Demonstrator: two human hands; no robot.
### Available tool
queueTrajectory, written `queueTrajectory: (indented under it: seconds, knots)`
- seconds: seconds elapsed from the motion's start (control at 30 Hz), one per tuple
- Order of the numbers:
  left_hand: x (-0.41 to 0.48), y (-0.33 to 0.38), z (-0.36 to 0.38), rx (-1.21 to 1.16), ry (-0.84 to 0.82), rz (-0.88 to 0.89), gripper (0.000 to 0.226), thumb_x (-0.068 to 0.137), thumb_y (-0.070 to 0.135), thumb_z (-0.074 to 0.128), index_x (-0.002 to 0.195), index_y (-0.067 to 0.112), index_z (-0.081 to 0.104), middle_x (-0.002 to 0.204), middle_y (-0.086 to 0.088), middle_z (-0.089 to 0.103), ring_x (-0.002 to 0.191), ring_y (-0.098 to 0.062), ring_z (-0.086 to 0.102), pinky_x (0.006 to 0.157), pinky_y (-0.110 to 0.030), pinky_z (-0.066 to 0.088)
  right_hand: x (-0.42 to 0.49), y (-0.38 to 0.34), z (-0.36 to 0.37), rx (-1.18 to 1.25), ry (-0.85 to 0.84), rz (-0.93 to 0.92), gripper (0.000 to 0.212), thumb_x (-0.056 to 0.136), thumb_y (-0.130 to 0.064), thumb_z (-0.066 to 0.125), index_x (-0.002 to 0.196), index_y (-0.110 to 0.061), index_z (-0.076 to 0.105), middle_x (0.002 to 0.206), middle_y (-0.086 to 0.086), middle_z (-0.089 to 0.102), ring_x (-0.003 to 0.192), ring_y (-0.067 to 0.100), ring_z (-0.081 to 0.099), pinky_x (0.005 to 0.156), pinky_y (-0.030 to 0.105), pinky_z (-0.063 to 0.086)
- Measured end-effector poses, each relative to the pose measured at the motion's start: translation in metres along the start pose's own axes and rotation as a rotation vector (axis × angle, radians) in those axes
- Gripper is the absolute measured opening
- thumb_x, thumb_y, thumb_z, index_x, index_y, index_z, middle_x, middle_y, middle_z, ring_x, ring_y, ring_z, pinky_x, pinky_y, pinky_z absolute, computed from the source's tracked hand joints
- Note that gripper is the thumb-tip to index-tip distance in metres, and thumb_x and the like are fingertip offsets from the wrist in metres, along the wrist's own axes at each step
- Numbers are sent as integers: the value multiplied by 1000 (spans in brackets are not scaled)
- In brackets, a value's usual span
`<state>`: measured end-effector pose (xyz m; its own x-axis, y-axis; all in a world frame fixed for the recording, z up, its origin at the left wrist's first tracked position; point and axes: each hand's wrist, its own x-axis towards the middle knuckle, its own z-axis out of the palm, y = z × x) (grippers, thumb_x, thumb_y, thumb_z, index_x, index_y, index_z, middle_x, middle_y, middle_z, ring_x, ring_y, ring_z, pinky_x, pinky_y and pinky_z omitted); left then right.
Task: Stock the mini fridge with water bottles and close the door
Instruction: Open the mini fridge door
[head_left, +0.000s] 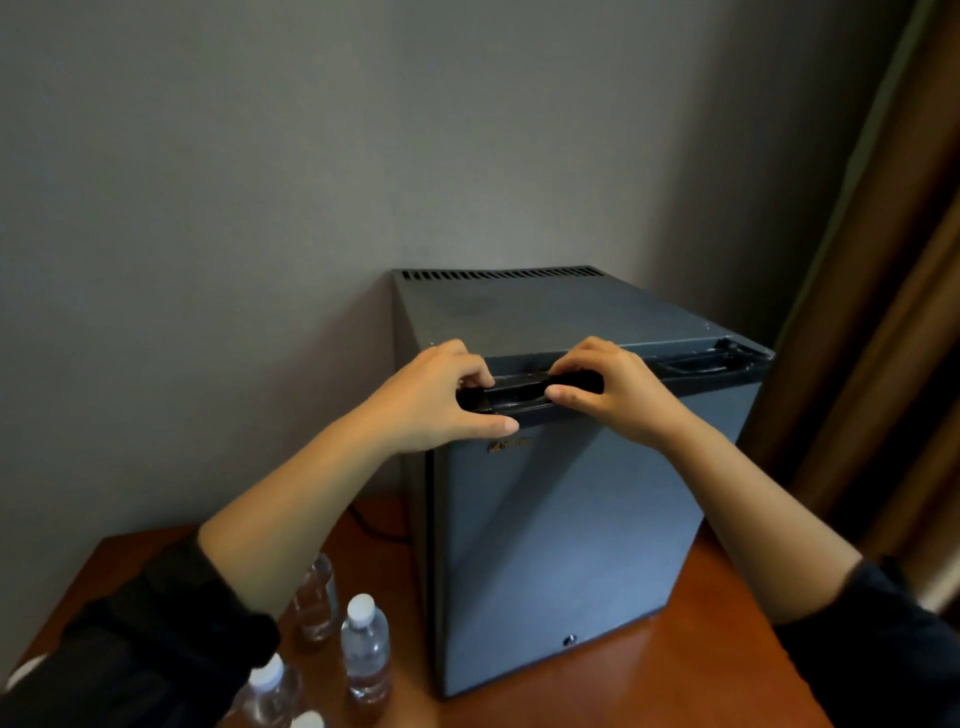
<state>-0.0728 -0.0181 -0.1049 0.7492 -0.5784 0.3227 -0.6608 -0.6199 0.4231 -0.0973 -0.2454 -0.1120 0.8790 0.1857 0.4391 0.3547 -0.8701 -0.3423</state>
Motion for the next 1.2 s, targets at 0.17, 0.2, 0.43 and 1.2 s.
queueTrajectory:
  seconds: [0.17, 0.2, 0.43, 1.2]
  knots:
    - [-19, 29, -3, -138, -82, 82, 39, 72, 53, 65, 89, 19, 69, 87, 6, 59, 82, -11, 57, 80, -33, 50, -41, -2, -20, 112, -22, 11, 39, 76, -45, 64, 106, -20, 69, 104, -9, 57, 104, 10, 54, 91, 23, 42]
    - [-21, 36, -4, -168, -121, 109, 40, 72, 56, 61, 86, 19, 71, 87, 3, 62, 82, -12, 59, 78, -32, 50, -51, 0, -23, 124, -4, 17, 38, 76, -48, 63, 104, -23, 69, 102, -13, 55, 104, 9, 54, 92, 23, 42]
    - [1, 70, 27, -267, -242, 287, 24, 91, 31, 52, 111, 28, 66, 99, 18, 54, 91, 9, 49, 74, 0, 34, -117, 17, -55, 54, 147, 119, 34, 82, -54, 49, 102, -34, 68, 102, -15, 57, 107, 8, 52, 98, 26, 39]
    - [124, 248, 143, 147, -394, 600, 42, 98, 33, 35, 135, 18, 48, 144, 0, 46, 135, -21, 38, 114, -40, 26, -221, 56, -182, -512, -122, 613, 34, 93, -36, 51, 122, -23, 64, 130, -14, 58, 126, 8, 45, 107, 30, 37]
